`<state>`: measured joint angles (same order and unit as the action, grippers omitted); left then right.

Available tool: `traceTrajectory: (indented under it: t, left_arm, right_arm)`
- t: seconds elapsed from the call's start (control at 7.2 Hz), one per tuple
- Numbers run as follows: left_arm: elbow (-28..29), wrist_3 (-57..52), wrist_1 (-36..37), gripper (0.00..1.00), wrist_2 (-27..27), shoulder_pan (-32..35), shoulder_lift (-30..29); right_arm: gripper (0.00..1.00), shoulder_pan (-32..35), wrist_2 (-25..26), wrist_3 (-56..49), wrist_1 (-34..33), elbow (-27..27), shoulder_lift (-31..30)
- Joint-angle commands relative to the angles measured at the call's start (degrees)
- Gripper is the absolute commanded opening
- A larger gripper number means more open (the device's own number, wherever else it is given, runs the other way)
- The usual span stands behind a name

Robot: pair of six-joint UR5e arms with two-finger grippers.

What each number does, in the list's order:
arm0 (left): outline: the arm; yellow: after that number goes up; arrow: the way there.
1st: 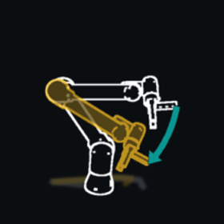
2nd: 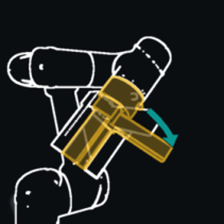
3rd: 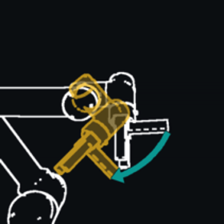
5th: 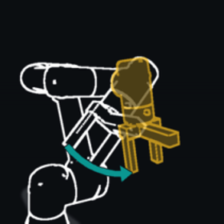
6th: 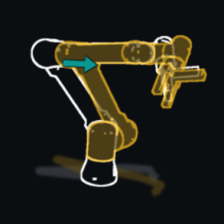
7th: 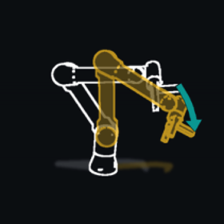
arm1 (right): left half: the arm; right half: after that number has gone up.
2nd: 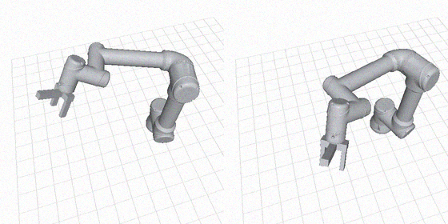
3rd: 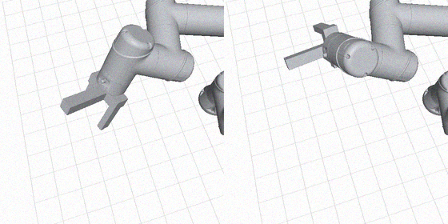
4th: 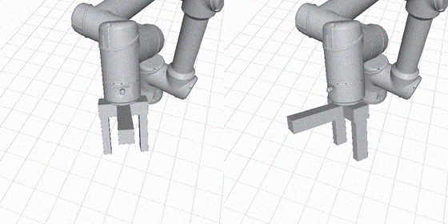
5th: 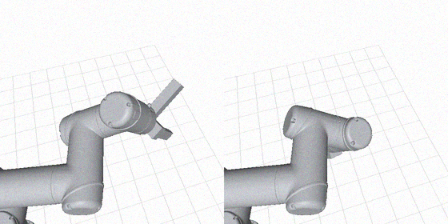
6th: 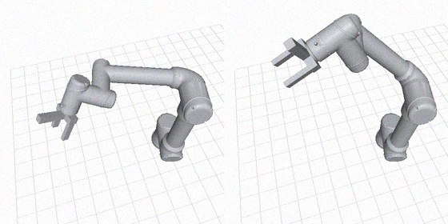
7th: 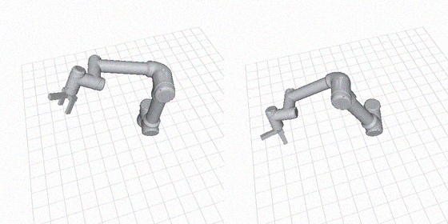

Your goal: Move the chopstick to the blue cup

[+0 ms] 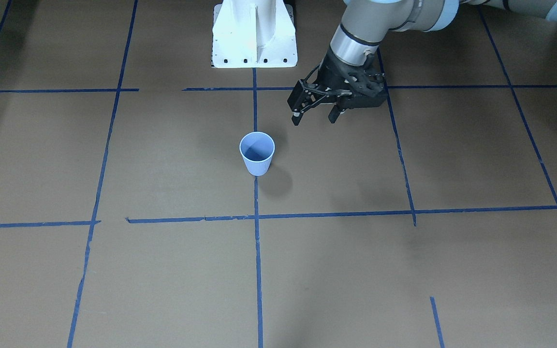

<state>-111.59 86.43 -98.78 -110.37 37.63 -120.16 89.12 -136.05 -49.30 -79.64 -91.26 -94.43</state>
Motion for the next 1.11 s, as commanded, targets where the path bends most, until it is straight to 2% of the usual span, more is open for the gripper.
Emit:
traceTrajectory:
  t: [0.0, 0.42, 0.97]
  left_arm:
    - [-1.2, -0.1, 0.1, 1.0, 0.0, 0.7, 1.1]
    - [-1.4, -0.1, 0.3, 1.0, 0.2, 0.6, 2.6]
    - [-0.9, -0.1, 0.3, 1.0, 0.2, 0.3, 2.6]
  right_arm:
    - [0.02, 0.0, -0.1, -0.7, -0.1, 0.1, -0.1]
    - [0.0, 1.0, -0.5, -1.2, -0.3, 0.0, 0.8]
    - [0.0, 11.6, -3.9, -1.6, -0.9, -5.1, 1.1]
